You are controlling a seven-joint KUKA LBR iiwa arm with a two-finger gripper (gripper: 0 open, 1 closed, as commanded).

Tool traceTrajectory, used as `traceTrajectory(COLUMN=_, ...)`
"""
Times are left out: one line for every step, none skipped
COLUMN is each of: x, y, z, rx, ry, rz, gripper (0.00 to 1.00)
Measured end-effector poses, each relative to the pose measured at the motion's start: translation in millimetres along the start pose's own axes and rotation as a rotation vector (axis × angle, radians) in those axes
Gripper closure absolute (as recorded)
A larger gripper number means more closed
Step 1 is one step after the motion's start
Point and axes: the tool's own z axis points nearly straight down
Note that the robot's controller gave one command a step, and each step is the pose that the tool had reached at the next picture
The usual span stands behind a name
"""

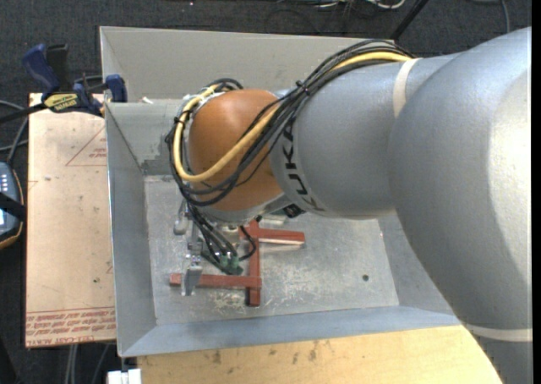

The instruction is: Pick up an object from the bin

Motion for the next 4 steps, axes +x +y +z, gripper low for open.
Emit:
traceTrajectory(x=-2.3, y=-1, z=-4, rx=-0.002, ry=-0.007, rz=0.005, gripper=0.0)
traceTrajectory(x=1.9, y=-53, z=22, rx=-0.003, ry=-0.008, rz=0.06, gripper=0.0)
traceTrajectory(x=2.9, y=-99, z=36, rx=0.0, ry=-0.006, rz=0.077, gripper=0.0)
traceTrajectory(x=10.4, y=-79, z=17, rx=-0.002, ry=-0.008, rz=0.152, gripper=0.0)
